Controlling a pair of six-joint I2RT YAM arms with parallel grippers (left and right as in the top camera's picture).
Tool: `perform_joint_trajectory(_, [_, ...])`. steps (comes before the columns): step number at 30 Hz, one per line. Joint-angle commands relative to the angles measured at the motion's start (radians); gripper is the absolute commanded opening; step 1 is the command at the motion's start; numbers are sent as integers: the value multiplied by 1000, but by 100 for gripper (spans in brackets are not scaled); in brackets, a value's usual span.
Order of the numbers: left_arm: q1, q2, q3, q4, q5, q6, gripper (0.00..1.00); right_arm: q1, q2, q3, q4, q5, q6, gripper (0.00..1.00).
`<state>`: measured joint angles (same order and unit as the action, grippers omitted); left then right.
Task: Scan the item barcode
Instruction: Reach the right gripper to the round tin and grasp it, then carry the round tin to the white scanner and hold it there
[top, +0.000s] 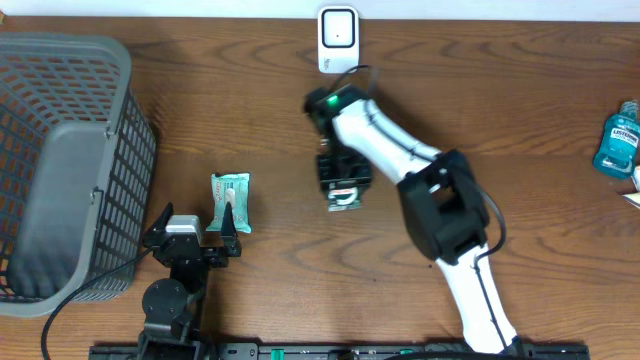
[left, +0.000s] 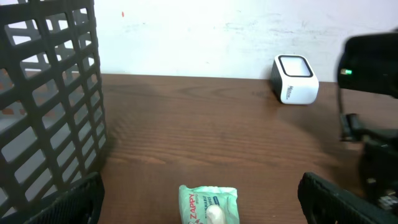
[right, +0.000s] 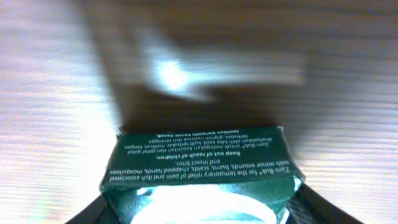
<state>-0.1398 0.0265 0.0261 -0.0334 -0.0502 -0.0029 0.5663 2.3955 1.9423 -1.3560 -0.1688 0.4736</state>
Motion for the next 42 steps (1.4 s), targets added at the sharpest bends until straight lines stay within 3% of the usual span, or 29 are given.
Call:
perform_joint_trajectory(1, [4,-2,-22,-34,-10,3,98,-85,30,-9,-56,-80,-110,37])
perform_joint_trajectory(6, [4,-2,-22,-34,-10,3,98,-180,30,-9,-158,-222,-246,36])
perform_joint_trajectory(18, [4,-2,-22,-34,-9,3,98,-267,30,-9,-347,-343,-251,40])
perform_joint_trajectory(33, [4,-2,-22,-34,-10,3,98,-257,30,-9,-337,-379,-251,35])
perform_joint_trajectory(37, [4,-2,-22,-34,-9,3,98,-258,30,-9,-256,-343,-250,36])
perform_joint_trajectory(42, [4,-2,-22,-34,-9,3,98,-260,30,10,-124,-240,-204,29])
